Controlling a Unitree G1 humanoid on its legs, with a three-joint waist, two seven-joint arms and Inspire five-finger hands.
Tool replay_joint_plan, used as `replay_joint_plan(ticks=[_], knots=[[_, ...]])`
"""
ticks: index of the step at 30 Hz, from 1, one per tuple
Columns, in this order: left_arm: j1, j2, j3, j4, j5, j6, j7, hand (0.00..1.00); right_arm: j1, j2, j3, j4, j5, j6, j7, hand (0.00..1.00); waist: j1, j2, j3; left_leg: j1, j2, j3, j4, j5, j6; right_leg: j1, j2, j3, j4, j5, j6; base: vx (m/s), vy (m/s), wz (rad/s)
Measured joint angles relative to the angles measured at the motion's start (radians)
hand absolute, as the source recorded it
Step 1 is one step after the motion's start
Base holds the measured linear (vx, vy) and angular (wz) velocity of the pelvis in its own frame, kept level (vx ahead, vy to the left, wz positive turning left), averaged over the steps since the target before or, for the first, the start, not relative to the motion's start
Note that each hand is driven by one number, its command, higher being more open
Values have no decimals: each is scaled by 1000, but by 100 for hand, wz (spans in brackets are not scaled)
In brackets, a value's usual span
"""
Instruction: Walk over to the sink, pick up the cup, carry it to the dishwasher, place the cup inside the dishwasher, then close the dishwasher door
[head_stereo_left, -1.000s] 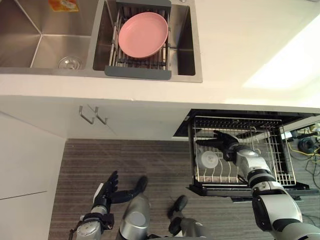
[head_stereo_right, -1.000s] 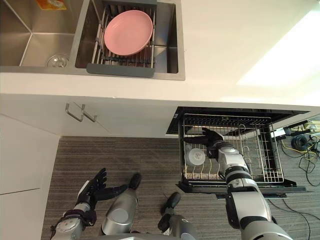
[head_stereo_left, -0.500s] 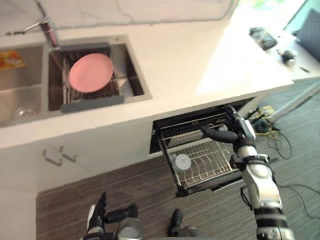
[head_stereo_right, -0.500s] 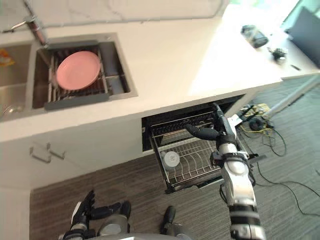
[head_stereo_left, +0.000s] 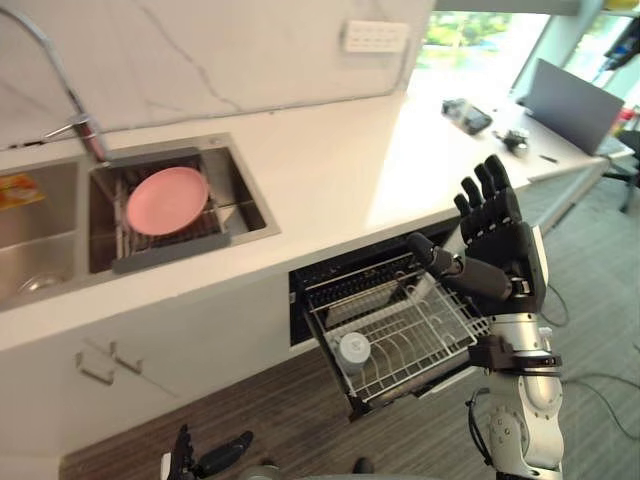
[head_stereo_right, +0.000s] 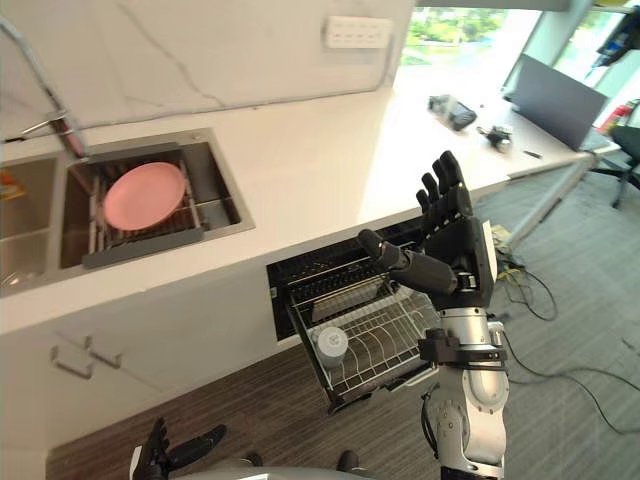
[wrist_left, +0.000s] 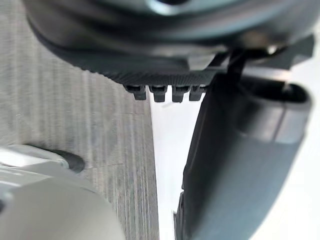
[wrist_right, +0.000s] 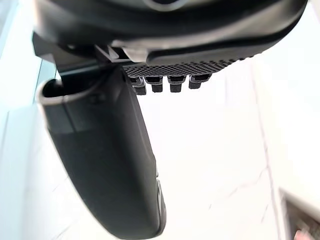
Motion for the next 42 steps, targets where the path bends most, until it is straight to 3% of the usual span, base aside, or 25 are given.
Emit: replay_joint_plan(ticks=[1,2,3,4,5,6,10,14,15,16,17,18,19,20,22,25,31,42], knots=[[2,2,-4,9,23,-6,-6,100,-31,-37,-6,10,0,-4,-5,100,-3,4,2,-6,41,119,-5,-1,10,9,-4,-74,0,-2,-4,-87,-96,118],[1,4,-6,19,27,-6,-10,100,-42,-57,-11,18,0,-11,-8,100,-4,1,0,-3,52,169,-16,-1,19,13,-15,-111,-1,-4,-7,-35,34,133],[-15,22,-10,45,29,-7,-13,100,-60,-85,-41,36,0,-24,-16,100,-5,-6,2,-15,70,282,42,-13,41,16,-50,-167,0,-16,-15,-7,111,133],[-19,17,-19,69,37,-6,-15,100,-78,-109,-75,67,10,-30,-32,100,-9,12,7,-19,93,391,137,-13,51,32,-65,-214,11,-19,0,34,188,132],[-15,7,-22,80,43,-5,-17,100,-78,-120,-91,80,23,-30,-41,100,-14,33,2,-1,96,423,141,19,58,39,-62,-236,22,-19,15,32,218,161],[-6,-2,-38,86,109,4,-25,100,-69,-106,-137,129,52,-37,-70,100,-41,66,-8,62,49,411,-19,49,6,61,-81,-299,54,-36,31,30,200,119],[-22,30,-86,100,196,28,-34,100,-29,-63,-130,158,63,-36,-102,100,-50,60,-4,146,-25,373,-218,138,27,40,-156,-312,199,-91,35,-13,160,57],[-75,62,-111,171,232,46,-40,100,22,-53,-119,139,45,-38,-111,100,-89,43,7,163,-56,348,-234,123,53,-30,-257,-247,440,-112,23,3,126,21],[-76,68,-117,172,233,46,-46,100,29,-48,-117,134,33,-40,-111,100,-92,39,10,165,-60,345,-234,121,57,-47,-267,-209,474,-114,6,69,101,21],[-80,85,-130,171,234,48,-57,100,41,-32,-117,129,26,-44,-111,100,-113,34,17,174,-64,322,-230,121,58,-96,-254,-57,544,-134,-54,72,26,52],[-90,107,-149,175,231,61,-72,100,69,-16,-117,120,26,-44,-117,100,-142,23,26,176,-57,286,-227,119,62,-111,-186,97,549,-180,-5,79,-3,67],[-94,117,-158,183,226,64,-78,100,86,-11,-118,112,26,-44,-120,100,-149,22,28,176,-55,271,-226,120,61,-112,-153,145,532,-196,8,79,-47,69],[-103,131,-161,202,201,71,-93,100,112,-4,-118,91,26,-43,-131,100,-151,3,19,179,-62,264,-228,127,48,-112,-110,182,461,-191,1,92,-63,23],[-112,133,-161,216,177,85,-100,100,108,-7,-123,81,27,-43,-131,100,-143,-11,9,186,-70,271,-228,128,50,-90,-105,173,405,-196,-6,106,-55,2],[-120,134,-162,219,167,87,-107,100,100,-7,-126,62,29,-43,-127,100,-141,-11,10,182,-73,276,-228,129,50,-50,-92,195,314,-194,-5,113,-44,-11],[-121,130,-154,232,139,88,-115,100,95,-6,-158,50,41,-25,-120,100,-144,-9,12,184,-70,276,-230,125,41,16,-76,195,188,-169,36,84,-71,-1],[-107,104,-88,231,101,85,-142,100,129,35,-175,-39,78,3,-107,100,-138,-4,11,207,-50,319,-235,107,20,33,-59,226,168,-164,44,19,-31,-20],[-88,63,-10,233,-50,82,-167,100,184,76,-153,-86,77,7,-59,100,-127,11,0,211,-47,322,-235,107,20,35,-58,224,168,-155,44,-4,-2,-1]])
